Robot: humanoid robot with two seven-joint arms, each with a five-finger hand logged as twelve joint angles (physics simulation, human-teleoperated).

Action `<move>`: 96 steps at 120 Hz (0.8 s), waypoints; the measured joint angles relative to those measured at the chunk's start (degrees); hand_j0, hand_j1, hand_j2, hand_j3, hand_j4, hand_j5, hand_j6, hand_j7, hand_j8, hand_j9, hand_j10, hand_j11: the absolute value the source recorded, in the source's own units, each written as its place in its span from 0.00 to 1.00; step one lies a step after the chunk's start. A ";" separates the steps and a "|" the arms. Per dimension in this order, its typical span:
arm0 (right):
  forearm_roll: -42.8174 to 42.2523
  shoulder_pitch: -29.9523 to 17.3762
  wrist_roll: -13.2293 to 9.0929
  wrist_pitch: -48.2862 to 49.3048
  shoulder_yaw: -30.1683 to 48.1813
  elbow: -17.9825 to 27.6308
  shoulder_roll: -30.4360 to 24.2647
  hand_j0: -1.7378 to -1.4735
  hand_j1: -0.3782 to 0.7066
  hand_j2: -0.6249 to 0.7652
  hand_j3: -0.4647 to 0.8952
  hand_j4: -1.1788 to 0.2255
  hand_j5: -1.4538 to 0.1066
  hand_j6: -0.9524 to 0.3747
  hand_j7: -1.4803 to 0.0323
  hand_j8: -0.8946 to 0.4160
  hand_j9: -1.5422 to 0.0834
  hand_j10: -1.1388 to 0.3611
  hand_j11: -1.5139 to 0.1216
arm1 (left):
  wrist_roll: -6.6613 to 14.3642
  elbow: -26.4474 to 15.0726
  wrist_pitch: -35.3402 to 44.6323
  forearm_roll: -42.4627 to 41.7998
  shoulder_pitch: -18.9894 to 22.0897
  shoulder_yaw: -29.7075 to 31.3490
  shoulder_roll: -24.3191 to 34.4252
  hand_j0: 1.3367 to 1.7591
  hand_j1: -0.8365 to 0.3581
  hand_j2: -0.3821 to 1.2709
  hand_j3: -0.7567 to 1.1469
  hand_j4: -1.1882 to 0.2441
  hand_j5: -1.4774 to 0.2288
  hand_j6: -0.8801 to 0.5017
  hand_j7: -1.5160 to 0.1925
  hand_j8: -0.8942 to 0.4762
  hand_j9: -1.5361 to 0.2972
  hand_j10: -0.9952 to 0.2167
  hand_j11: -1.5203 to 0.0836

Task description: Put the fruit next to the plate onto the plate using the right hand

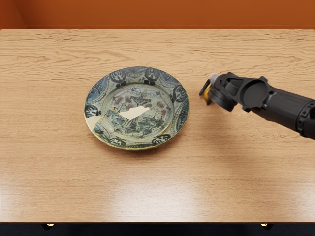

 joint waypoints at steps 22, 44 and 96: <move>6.91 1.82 0.20 16.41 16.95 0.02 -9.80 0.34 0.63 0.68 0.34 0.24 0.27 0.38 0.26 0.41 0.27 0.38 0.24 | 0.00 0.00 0.01 -0.01 0.00 0.02 0.00 0.76 0.99 0.23 0.40 0.83 0.87 0.64 0.89 0.65 0.84 0.82 0.95; 16.52 6.53 0.27 30.14 24.43 0.08 -10.19 0.34 0.52 0.67 0.34 0.23 0.24 0.26 0.24 0.28 0.25 0.31 0.22 | 0.00 0.00 0.00 -0.01 0.00 0.02 0.00 0.76 0.99 0.23 0.40 0.83 0.87 0.64 0.89 0.65 0.84 0.82 0.95; 19.95 3.81 0.28 30.22 28.33 -1.50 -3.30 0.31 0.24 0.59 0.34 0.61 0.65 0.54 0.70 0.53 0.68 0.59 0.66 | 0.01 0.00 0.00 -0.02 0.00 0.03 0.00 0.76 0.99 0.23 0.40 0.83 0.87 0.64 0.89 0.65 0.84 0.82 0.95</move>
